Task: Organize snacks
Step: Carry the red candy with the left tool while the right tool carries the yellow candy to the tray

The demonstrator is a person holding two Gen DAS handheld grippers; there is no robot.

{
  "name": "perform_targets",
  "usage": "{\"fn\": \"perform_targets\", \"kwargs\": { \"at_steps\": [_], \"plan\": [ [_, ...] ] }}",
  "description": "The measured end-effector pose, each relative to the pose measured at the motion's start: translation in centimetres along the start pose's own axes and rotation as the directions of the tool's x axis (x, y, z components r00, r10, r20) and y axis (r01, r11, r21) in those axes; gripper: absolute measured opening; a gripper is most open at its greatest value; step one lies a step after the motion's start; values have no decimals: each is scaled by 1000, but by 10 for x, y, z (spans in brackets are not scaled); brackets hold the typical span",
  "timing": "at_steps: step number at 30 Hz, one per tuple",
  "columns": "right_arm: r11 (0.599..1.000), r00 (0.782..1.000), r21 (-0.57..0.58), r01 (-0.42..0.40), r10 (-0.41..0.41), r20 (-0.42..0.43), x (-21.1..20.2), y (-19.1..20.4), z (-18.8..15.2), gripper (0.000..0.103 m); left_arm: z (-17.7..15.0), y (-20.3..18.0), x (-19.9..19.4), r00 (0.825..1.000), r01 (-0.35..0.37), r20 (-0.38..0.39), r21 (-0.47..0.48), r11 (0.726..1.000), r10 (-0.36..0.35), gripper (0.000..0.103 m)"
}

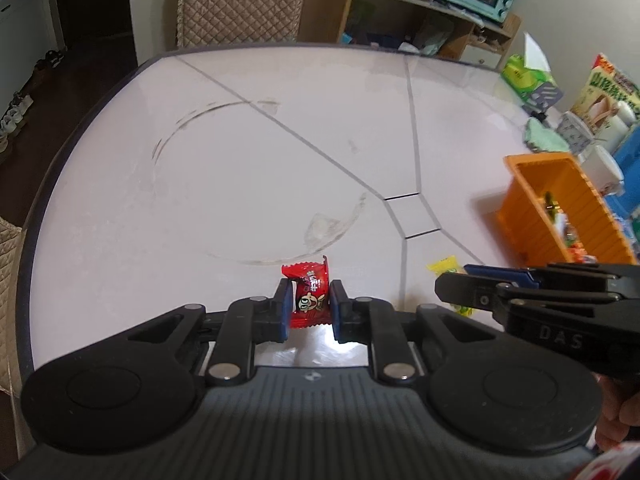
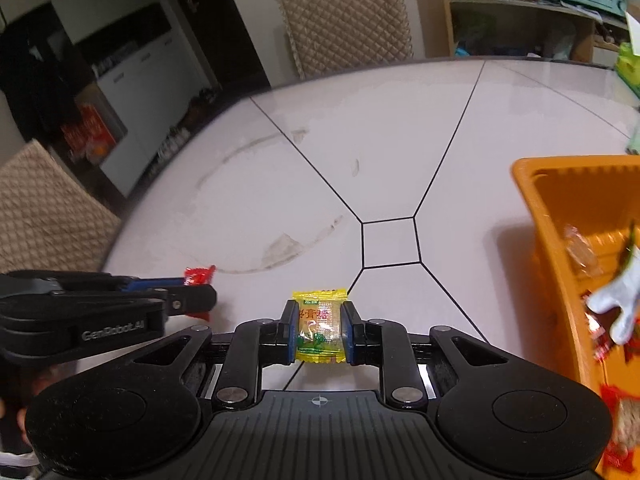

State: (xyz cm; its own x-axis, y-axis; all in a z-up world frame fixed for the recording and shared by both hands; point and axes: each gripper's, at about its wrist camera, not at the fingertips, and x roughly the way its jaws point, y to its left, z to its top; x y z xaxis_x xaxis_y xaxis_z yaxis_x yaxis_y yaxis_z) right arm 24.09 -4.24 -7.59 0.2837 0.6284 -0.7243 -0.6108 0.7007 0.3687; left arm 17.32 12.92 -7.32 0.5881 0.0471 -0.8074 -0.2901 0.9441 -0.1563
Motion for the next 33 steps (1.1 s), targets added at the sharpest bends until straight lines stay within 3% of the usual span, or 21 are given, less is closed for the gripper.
{"fn": "perform_targets", "kwargs": {
  "at_steps": [7,15,24,33],
  "plan": [
    [997,998,75,-1,-4,62,-55,-14,-12,22,-5,-34,-26,997,77,16,54,996,-78,17],
    [981,989,182,62,-85,122,-117,-47,-35,22,-12,-92,-39,980,194,8,156,969,-197,17],
    [941,961,297,159,-217,171,-178,-95,-61,22,-14,-157,-38,958,280,-17,251,927,-285,17],
    [911,929,336,237,-314,194,-210,-132,-72,22,-13,-206,-32,947,310,-21,317,896,-320,17]
  ]
}}
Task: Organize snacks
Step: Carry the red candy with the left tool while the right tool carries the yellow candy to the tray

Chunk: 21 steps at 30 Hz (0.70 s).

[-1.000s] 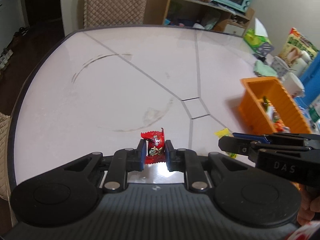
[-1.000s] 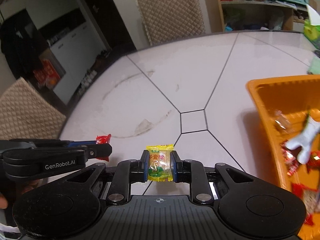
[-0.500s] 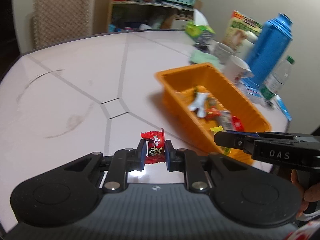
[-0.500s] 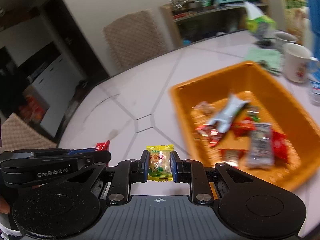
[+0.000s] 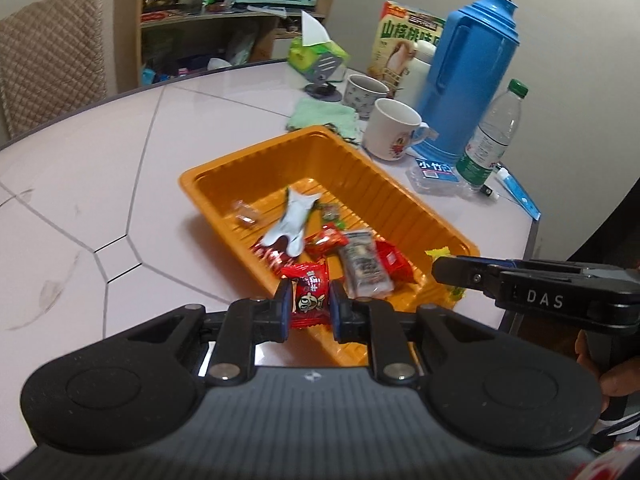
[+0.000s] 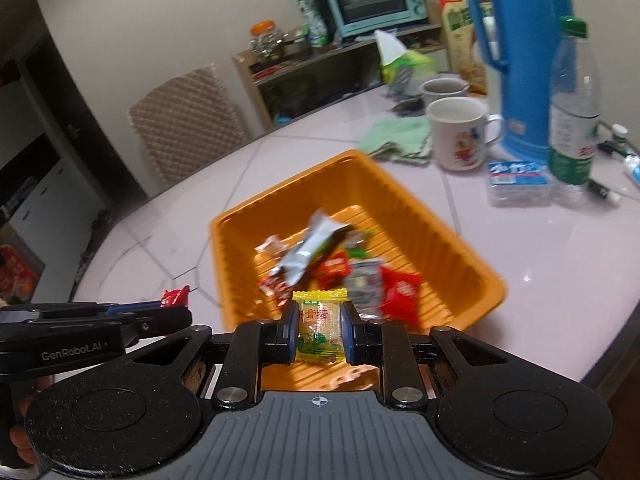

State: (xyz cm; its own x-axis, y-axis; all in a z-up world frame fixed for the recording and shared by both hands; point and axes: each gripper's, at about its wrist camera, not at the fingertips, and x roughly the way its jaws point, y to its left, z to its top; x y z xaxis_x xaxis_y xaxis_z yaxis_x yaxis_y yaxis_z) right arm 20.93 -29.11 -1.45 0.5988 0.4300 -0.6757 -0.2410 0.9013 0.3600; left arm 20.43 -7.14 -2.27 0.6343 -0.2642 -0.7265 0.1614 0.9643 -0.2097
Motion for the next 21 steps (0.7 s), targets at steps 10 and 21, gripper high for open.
{"fn": "perform_targets", "kwargs": {
  "at_steps": [10,21],
  "plan": [
    [999,999,-22,44,-44,19,9,-22,14,22,15,-17,20,1000,-12,-4,33,999,12,17],
    [998,998,-25,56,-56,1,26,-37,24,22,25,-17,34,999,-33,-14,35,999,33,17]
  ]
}}
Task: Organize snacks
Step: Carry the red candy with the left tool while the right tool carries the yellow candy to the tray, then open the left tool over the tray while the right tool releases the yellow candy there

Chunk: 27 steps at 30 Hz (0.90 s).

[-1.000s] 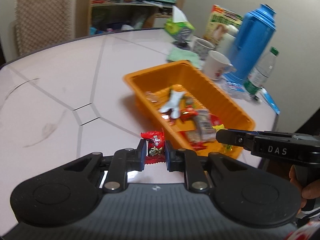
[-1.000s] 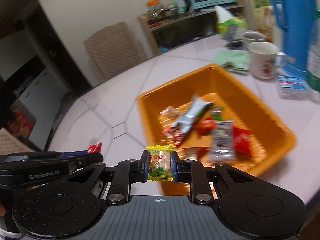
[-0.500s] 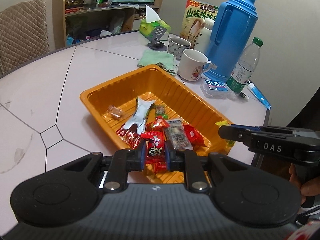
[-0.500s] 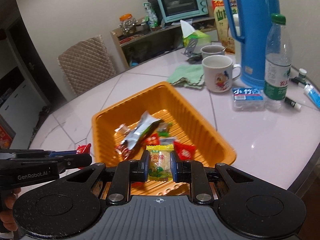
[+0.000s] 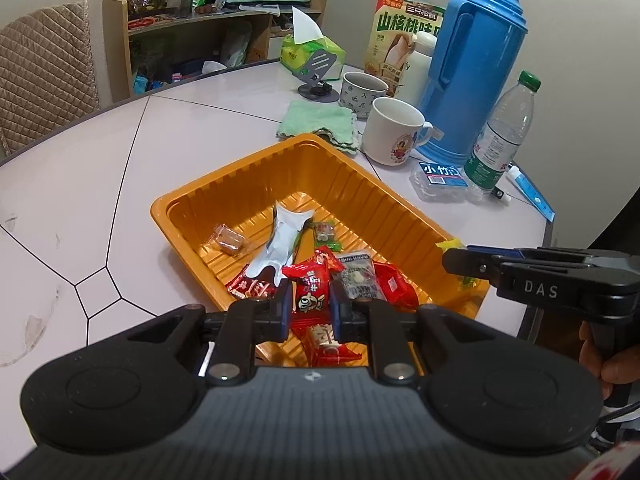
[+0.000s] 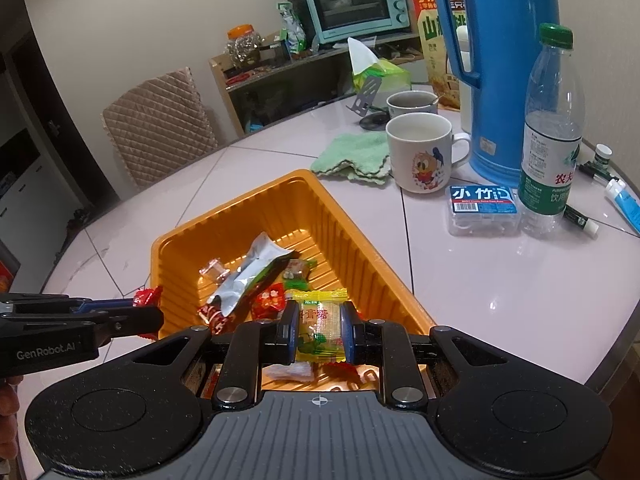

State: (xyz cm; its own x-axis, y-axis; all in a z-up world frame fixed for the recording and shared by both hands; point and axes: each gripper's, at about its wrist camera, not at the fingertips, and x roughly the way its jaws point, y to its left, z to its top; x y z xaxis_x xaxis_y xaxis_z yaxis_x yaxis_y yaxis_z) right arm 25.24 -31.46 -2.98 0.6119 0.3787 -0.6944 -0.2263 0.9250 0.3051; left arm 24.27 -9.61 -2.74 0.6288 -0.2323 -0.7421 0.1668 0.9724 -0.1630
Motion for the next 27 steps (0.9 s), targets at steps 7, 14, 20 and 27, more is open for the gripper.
{"fn": "perform_targets", "kwargs": {
  "at_steps": [7,14,20,27],
  "plan": [
    [1000,1000,8,7,-7,-15,9,-6,2,22,4,-1,8,1000,-6,-7,3,1000,6,17],
    [1000,1000,9,11,-11,-27,16,-10,1,22,5,-1,14,1000,-8,-14,3,1000,8,17],
    [1000,1000,-3,20,-20,-19,19,-10,2,22,7,-1,19,1000,-9,-20,2,1000,10,17],
    [999,1000,29,17,-16,-19,21,-14,7,22,9,-2,23,1000,-11,-25,5,1000,11,17]
  ]
}}
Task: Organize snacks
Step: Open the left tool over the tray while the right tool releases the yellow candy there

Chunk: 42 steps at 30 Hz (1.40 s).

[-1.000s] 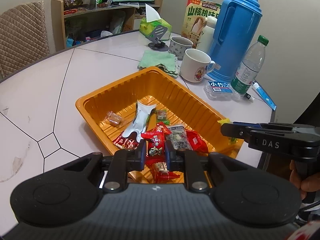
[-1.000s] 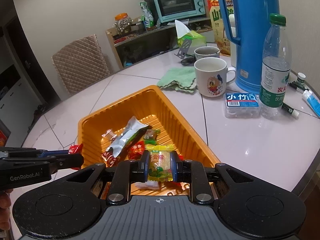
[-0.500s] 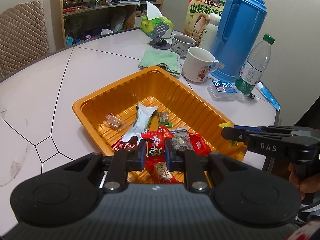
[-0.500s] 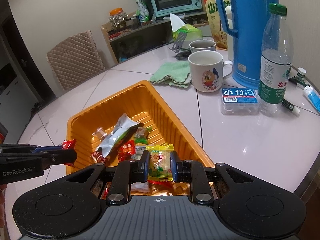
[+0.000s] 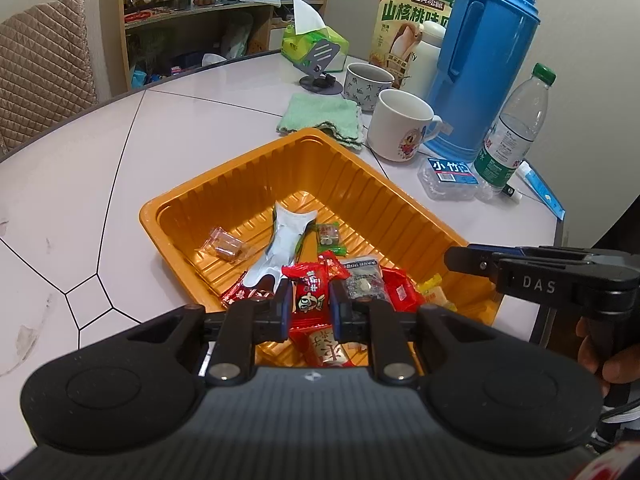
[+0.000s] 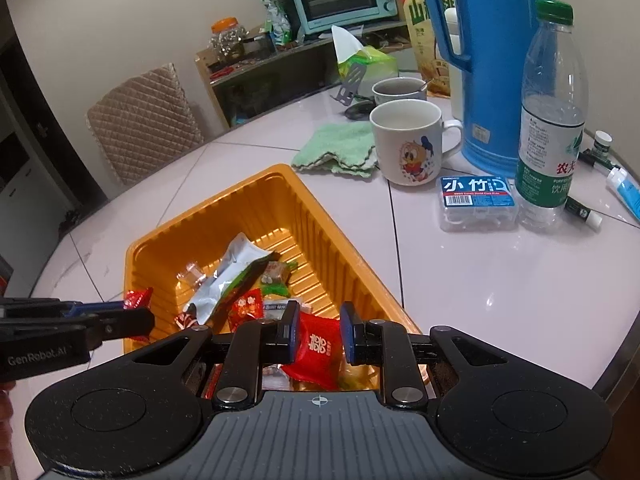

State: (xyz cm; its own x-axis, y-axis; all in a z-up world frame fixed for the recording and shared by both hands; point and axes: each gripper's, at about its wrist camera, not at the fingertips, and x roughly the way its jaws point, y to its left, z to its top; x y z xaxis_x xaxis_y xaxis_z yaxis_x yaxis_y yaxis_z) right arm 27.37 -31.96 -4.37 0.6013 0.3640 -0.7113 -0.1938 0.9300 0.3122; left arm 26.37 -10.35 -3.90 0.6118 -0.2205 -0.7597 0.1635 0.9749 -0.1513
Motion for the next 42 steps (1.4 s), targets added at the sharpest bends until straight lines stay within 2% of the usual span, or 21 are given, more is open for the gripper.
{"fn": "perform_targets", "kwargs": {
  "at_steps": [22,26,28,29,30,37,42],
  "plan": [
    [1000,1000,8,-17,17,-15,6,4,0,22,10,-6,20,1000,-8,-6,15,1000,8,18],
    [1000,1000,4,-7,7,-16,4,4,0,23,10,-5,19,1000,-11,0,-3,1000,11,27],
    [1000,1000,1,1,-1,-15,2,5,-2,34,9,-5,17,1000,-19,2,-2,1000,19,30],
    [1000,1000,5,3,-3,-8,-1,5,-4,52,7,-5,15,1000,-22,3,-2,1000,22,31],
    [1000,1000,13,5,-5,7,-4,5,-5,63,6,-5,13,1000,-25,5,-2,1000,25,31],
    [999,999,20,-45,44,21,-25,7,-11,68,-10,-9,-14,998,-59,9,-31,998,59,37],
    [997,997,-14,-72,72,25,-43,15,-18,81,-24,-16,-45,995,-90,28,-63,994,92,46]
  ]
}}
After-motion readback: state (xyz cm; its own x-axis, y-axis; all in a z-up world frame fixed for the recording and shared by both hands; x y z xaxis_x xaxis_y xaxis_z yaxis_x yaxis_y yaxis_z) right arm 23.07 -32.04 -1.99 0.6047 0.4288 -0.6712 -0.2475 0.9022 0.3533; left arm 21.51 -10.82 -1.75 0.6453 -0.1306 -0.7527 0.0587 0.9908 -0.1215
